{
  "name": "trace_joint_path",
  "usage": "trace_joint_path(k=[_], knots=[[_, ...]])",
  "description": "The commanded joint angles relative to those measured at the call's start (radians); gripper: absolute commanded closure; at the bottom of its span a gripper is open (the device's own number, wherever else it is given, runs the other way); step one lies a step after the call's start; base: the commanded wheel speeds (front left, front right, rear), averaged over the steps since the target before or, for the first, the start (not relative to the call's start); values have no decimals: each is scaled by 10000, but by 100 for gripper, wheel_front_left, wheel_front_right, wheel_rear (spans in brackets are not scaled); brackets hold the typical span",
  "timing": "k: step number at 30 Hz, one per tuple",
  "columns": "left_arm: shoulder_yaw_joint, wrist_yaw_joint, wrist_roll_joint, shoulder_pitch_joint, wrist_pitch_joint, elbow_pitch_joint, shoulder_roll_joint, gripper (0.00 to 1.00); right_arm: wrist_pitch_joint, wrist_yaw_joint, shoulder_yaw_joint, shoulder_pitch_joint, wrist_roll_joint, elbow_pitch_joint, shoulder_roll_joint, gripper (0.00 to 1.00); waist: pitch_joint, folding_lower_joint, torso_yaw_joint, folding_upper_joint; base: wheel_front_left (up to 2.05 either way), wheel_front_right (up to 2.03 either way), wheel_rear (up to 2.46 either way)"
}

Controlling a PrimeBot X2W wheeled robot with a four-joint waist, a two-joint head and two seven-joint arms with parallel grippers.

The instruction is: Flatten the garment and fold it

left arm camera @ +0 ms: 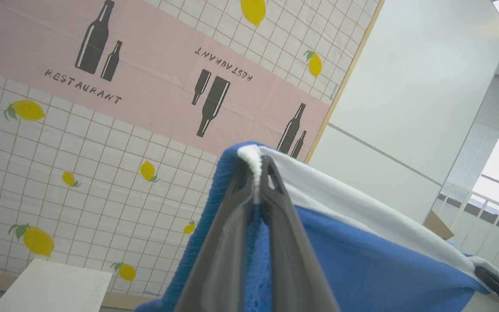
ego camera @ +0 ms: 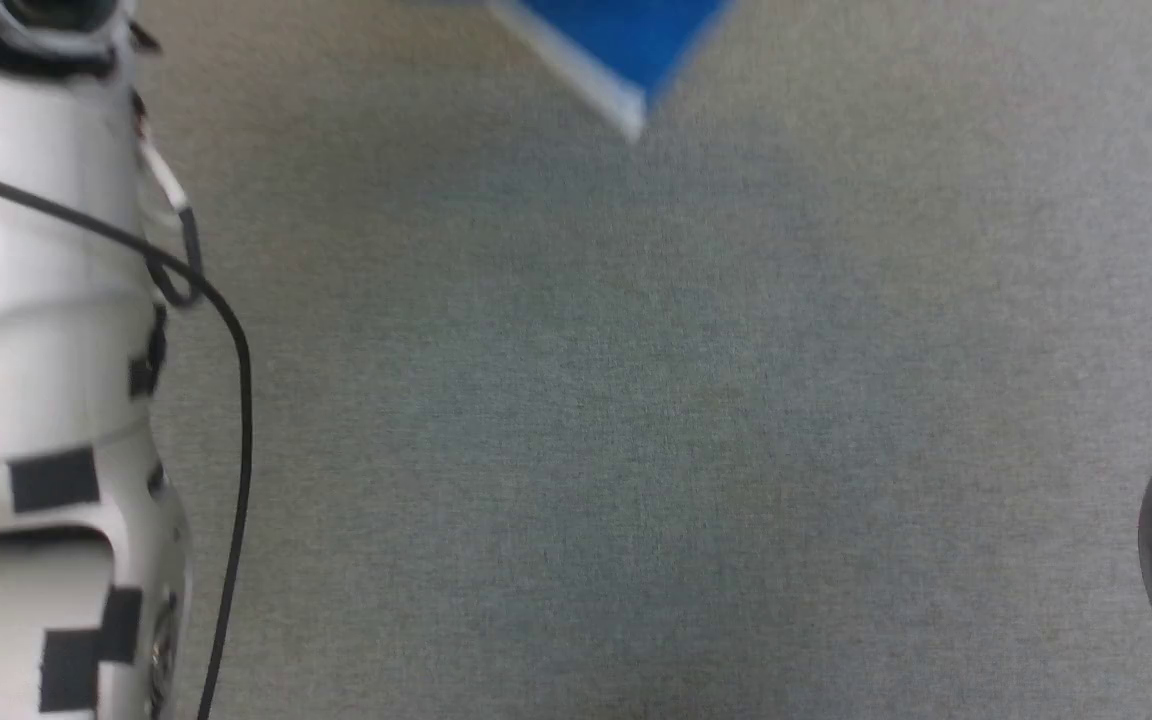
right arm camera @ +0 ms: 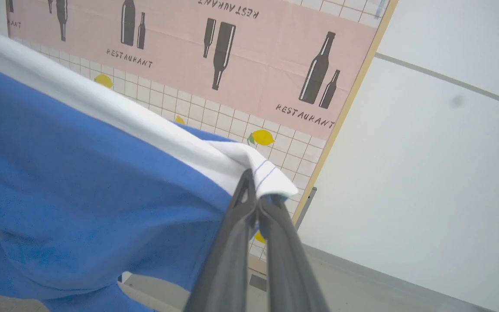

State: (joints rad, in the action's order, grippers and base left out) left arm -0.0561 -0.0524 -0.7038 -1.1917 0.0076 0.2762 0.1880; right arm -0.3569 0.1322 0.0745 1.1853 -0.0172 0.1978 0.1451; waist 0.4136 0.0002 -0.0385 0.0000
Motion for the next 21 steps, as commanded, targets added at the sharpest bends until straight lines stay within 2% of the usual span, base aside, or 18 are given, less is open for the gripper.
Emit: trace_joint_path(k=[1,5,9,15,21], knots=[[116,-121,59,-319,-330,163,13,100,348,-15,-87,278,204,223,-45,100,456,-2,-120,0,0,0,0],[165,-410,-76,-435,-960,633,3,100,1091,-15,-130,443,535,735,-160,100,486,-2,-85,0,0,0,0],[-360,-611,70,525,-941,1099,187,100,1222,-15,269,-405,346,1187,-78,100,365,-2,-31,0,0,0,0],[-1571,-744,368,2963,-817,1296,495,100,1031,-15,1019,-2738,-553,1101,480,100,-182,-2,78,0,0,0,0],[-2818,-774,292,5896,-467,812,905,100,339,-15,1183,-5793,-1566,-140,1140,100,-966,-2,169,0,0,0,0]])
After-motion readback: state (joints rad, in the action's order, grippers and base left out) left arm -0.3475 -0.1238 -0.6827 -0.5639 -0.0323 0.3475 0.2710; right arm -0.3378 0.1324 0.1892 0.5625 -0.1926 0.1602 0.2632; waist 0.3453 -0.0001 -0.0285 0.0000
